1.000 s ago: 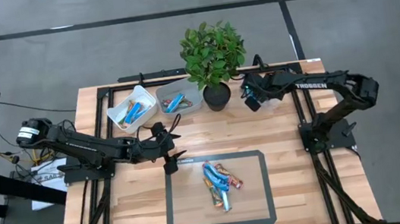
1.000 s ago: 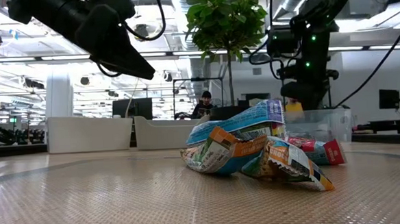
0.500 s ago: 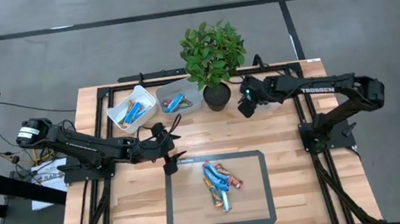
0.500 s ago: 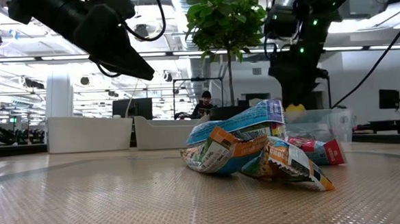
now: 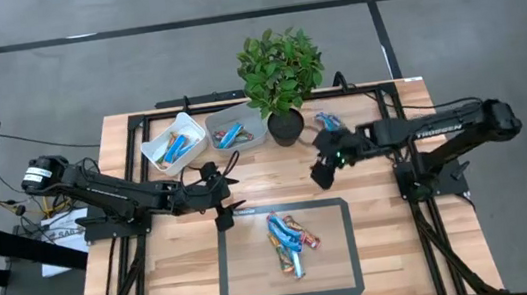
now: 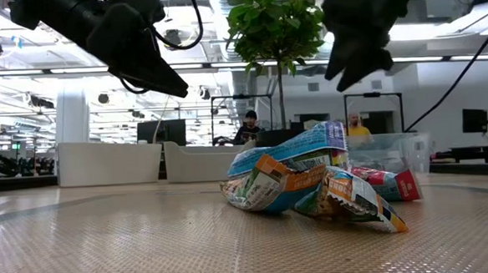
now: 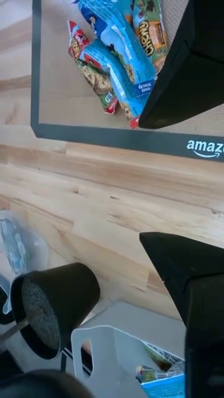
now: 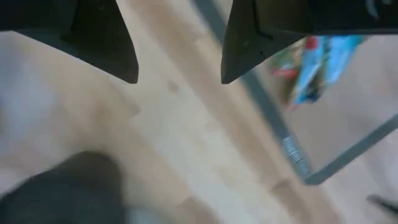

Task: Pick and place Granola Bars by type
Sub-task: Put the red granola bar into the gray bin

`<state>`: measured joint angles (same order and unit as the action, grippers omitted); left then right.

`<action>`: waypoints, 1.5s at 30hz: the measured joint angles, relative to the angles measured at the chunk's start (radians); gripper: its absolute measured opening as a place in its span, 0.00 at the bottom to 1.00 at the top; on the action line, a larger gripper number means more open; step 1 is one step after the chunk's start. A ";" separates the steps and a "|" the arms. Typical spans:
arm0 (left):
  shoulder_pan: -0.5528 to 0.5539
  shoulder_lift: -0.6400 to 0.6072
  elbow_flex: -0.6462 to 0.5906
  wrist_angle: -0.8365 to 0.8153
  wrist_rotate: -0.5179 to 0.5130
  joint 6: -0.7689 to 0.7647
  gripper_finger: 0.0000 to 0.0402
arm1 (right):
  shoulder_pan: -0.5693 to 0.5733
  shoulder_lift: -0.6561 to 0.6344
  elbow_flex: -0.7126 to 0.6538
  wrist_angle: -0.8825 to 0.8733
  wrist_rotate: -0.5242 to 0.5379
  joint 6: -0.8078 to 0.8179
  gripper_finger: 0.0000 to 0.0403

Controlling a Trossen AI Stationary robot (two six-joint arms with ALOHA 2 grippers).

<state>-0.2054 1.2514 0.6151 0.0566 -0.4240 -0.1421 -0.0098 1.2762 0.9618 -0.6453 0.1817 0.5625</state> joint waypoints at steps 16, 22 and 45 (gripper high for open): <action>-0.029 -0.008 0.000 -0.075 -0.040 0.034 0.69 | 0.370 0.264 0.009 0.136 0.003 0.191 0.47; -0.067 -0.083 -0.072 -0.056 -0.106 0.039 0.69 | 0.398 0.317 0.008 0.161 -0.008 0.231 0.46; -0.070 -0.390 -0.258 -0.166 -0.115 0.015 0.69 | 0.296 0.321 0.008 0.150 0.026 -0.176 0.44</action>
<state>-0.2756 0.8614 0.3574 -0.1090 -0.5392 -0.1267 0.2865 1.5970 0.9695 -0.4950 0.2080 0.3860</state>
